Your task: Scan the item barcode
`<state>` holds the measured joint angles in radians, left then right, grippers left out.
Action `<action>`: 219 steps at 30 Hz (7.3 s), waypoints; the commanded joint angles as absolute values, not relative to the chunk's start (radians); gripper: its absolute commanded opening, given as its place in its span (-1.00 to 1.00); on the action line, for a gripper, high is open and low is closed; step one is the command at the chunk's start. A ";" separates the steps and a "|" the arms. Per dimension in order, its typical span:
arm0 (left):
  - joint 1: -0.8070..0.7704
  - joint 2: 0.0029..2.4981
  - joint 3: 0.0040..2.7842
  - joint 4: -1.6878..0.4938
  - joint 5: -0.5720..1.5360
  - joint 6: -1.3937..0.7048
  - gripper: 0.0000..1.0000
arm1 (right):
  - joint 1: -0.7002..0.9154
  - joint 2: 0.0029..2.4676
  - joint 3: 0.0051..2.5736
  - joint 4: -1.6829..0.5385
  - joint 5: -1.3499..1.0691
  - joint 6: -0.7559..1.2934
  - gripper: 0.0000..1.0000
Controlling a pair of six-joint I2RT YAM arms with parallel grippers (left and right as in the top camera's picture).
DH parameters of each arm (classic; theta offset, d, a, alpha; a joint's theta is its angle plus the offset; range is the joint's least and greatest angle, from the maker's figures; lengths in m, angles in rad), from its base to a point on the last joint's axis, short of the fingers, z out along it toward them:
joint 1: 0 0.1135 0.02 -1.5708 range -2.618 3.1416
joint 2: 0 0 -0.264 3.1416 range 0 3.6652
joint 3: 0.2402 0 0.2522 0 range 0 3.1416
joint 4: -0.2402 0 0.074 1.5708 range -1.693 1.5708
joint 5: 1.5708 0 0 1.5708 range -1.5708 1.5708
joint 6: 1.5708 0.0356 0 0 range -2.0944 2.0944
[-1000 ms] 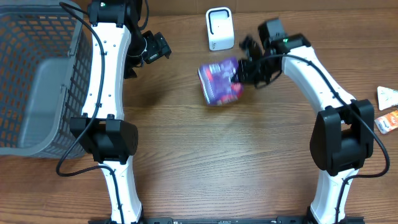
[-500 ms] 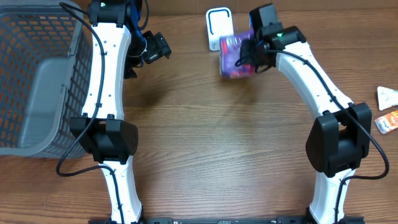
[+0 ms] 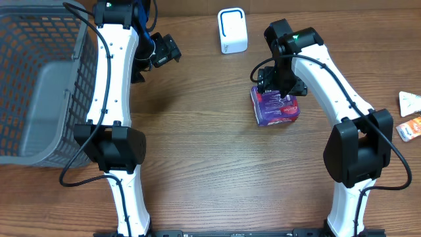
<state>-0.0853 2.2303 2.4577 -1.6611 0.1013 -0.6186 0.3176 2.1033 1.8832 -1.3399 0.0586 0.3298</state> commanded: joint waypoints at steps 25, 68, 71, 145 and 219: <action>-0.088 2.238 2.458 -1.664 0.101 -0.606 1.00 | 0.639 2.089 1.548 -1.087 0.597 0.342 0.36; -0.088 2.238 2.458 -1.664 0.101 -0.606 1.00 | 0.187 2.065 1.718 -1.148 -0.533 0.139 -0.85; -0.088 2.238 2.458 -1.664 0.101 -0.606 1.00 | 0.252 2.015 1.724 -1.177 -0.517 0.016 -0.67; -0.088 2.238 2.458 -1.664 0.101 -0.606 0.99 | 0.216 1.946 1.345 -0.831 -0.529 0.400 -0.40; -0.088 2.238 2.458 -1.664 0.101 -0.606 1.00 | 0.042 1.958 1.336 -0.458 -1.570 0.586 -0.93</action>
